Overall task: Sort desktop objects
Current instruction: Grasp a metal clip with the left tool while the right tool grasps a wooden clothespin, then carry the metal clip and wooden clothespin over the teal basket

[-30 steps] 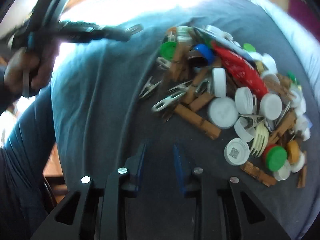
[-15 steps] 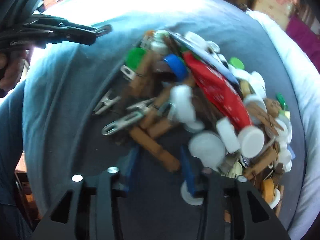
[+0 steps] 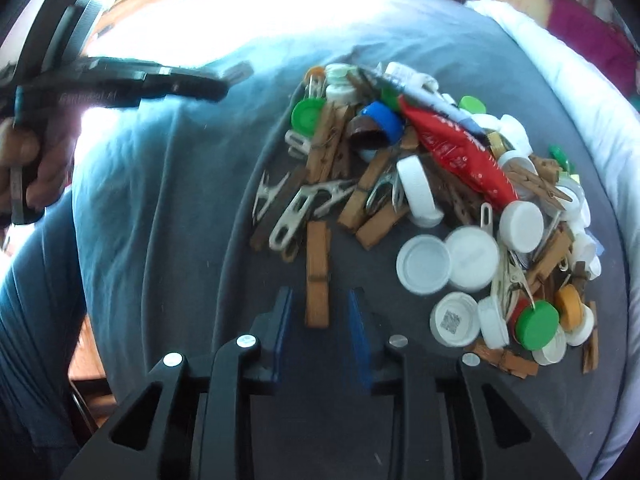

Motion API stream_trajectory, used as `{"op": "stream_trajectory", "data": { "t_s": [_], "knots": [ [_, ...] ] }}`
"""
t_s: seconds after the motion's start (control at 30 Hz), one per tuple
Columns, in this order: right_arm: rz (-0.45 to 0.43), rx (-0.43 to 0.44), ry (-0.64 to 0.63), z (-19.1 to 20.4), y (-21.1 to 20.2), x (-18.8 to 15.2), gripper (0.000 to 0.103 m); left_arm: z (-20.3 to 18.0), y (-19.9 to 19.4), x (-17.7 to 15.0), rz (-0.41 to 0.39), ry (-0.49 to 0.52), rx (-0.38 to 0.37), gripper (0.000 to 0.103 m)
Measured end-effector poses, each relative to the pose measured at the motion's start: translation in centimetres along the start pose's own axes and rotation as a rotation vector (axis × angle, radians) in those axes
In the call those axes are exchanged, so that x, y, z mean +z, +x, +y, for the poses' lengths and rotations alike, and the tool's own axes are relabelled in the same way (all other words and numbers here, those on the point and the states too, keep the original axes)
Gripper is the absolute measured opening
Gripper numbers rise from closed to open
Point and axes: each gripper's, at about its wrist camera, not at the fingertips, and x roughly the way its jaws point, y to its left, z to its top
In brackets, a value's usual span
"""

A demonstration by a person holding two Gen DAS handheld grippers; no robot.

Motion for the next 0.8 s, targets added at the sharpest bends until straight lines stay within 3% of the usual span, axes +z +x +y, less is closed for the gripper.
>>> {"op": "stream_trajectory", "data": {
  "t_s": [0.13, 0.2, 0.53, 0.73, 0.8],
  "knots": [
    [0.003, -0.063, -0.008, 0.9, 1.0, 0.2, 0.023, -0.1, 0.1, 0.1, 0.0, 0.008, 0.006, 0.022],
    [-0.013, -0.075, 0.029, 0.9, 0.7, 0.0, 0.012, -0.1, 0.0, 0.1, -0.004, 0.01, 0.012, 0.022],
    [-0.143, -0.087, 0.274, -1.0, -4.5, -2.8, 0.012, -0.8, -3.7, 0.3, -0.088, 0.03, 0.034, 0.022],
    [-0.221, -0.121, 0.327, -0.6, -8.7, -4.7, 0.012, -0.6, -7.0, 0.8, -0.156, 0.029, 0.06, 0.022],
    [-0.248, -0.12, 0.33, -0.4, -9.7, -3.9, 0.012, 0.0, -8.1, 1.1, -0.18, 0.022, 0.075, 0.022]
  ]
}}
